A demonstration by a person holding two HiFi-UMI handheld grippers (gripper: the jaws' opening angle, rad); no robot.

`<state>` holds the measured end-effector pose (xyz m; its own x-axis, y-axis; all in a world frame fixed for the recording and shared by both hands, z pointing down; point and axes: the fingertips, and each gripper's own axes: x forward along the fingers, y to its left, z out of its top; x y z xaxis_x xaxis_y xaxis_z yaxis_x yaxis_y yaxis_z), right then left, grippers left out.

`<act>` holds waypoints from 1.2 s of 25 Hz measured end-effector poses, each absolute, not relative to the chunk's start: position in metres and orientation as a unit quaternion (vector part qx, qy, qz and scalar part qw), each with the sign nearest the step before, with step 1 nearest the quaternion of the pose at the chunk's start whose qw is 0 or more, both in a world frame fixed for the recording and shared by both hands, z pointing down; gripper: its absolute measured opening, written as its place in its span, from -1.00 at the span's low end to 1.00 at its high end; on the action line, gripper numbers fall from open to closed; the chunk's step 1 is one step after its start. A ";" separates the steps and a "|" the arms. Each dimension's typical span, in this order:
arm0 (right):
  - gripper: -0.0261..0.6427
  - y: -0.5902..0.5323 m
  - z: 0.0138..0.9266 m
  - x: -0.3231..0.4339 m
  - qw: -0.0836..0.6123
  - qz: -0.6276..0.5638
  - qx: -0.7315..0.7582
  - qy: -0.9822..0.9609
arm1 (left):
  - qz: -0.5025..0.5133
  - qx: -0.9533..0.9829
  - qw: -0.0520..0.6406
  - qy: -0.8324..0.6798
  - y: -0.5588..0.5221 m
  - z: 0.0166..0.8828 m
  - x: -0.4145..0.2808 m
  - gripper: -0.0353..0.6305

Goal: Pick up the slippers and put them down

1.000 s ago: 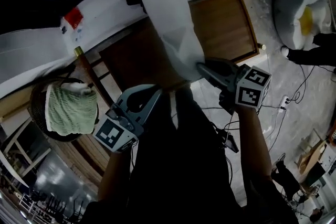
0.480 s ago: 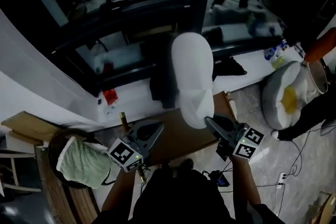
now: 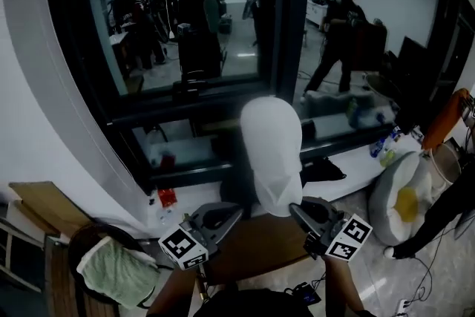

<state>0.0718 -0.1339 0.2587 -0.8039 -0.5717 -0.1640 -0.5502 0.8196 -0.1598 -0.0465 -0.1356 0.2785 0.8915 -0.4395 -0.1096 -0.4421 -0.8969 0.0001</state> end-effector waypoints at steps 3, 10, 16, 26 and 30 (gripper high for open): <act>-0.78 -0.137 0.248 0.068 0.115 -0.043 -0.288 0.950 | 0.060 -0.972 0.021 0.227 -0.139 0.272 -0.049 -0.86; -0.78 -0.141 0.243 0.067 0.133 -0.044 -0.283 0.949 | 0.074 -0.973 0.028 0.215 -0.136 0.267 -0.049 -0.86; -0.78 -0.141 0.246 0.061 0.137 -0.049 -0.283 0.948 | 0.075 -0.977 0.031 0.197 -0.134 0.267 -0.050 -0.86; -0.78 -0.139 0.240 0.057 0.138 -0.043 -0.282 0.948 | 0.073 -0.980 0.046 0.180 -0.129 0.265 -0.042 -0.86; -0.78 -0.137 0.242 0.057 0.140 -0.045 -0.283 0.948 | 0.070 -0.980 0.046 0.182 -0.131 0.268 -0.042 -0.86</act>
